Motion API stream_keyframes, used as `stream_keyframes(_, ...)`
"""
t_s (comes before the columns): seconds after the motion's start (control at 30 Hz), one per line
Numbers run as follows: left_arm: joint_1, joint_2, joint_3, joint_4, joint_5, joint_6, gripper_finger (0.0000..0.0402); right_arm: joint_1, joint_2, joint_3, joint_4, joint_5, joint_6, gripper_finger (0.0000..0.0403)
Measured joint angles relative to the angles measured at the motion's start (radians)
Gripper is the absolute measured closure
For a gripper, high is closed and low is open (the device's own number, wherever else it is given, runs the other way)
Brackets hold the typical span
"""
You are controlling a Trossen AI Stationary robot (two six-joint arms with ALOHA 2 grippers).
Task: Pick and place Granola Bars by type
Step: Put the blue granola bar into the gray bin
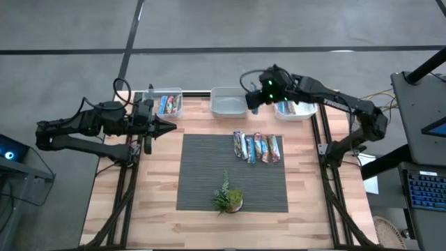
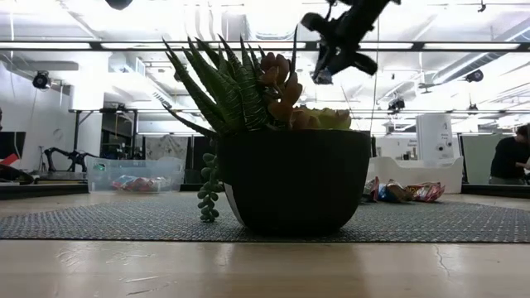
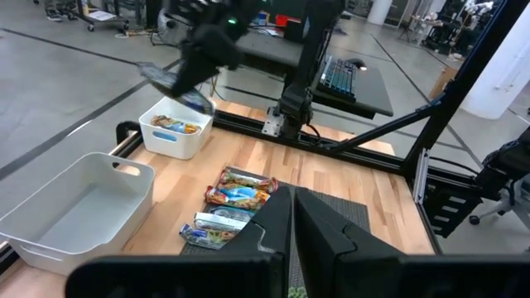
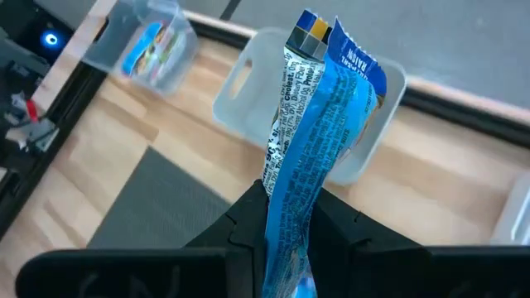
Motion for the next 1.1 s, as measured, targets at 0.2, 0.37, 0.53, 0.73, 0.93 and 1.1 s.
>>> stream_keyframes(0.2,0.000,0.000,0.000,0.000,0.000,-0.006,0.0402,-0.072,0.123,0.107,-0.002,-0.091,-0.052,0.0344)
stream_keyframes(0.37,0.000,0.002,0.000,0.000,0.000,-0.006,0.0402,-0.096,0.227,0.186,-0.002,-0.102,-0.072,0.0344)
stream_keyframes(0.53,0.000,0.009,0.000,0.001,0.000,-0.006,0.0402,-0.112,0.325,0.250,-0.002,-0.114,-0.076,0.0344)
stream_keyframes(0.73,0.000,0.026,0.000,0.001,0.000,-0.012,0.0402,-0.125,0.425,0.312,-0.003,-0.129,-0.075,0.0344)
stream_keyframes(0.93,0.000,0.045,0.000,0.000,0.000,-0.022,0.0402,-0.145,0.505,0.342,-0.011,-0.176,-0.053,0.0344)
stream_keyframes(1.1,0.000,0.055,0.000,0.000,0.000,-0.023,0.0402,-0.157,0.541,0.350,-0.009,-0.197,-0.045,0.0344)
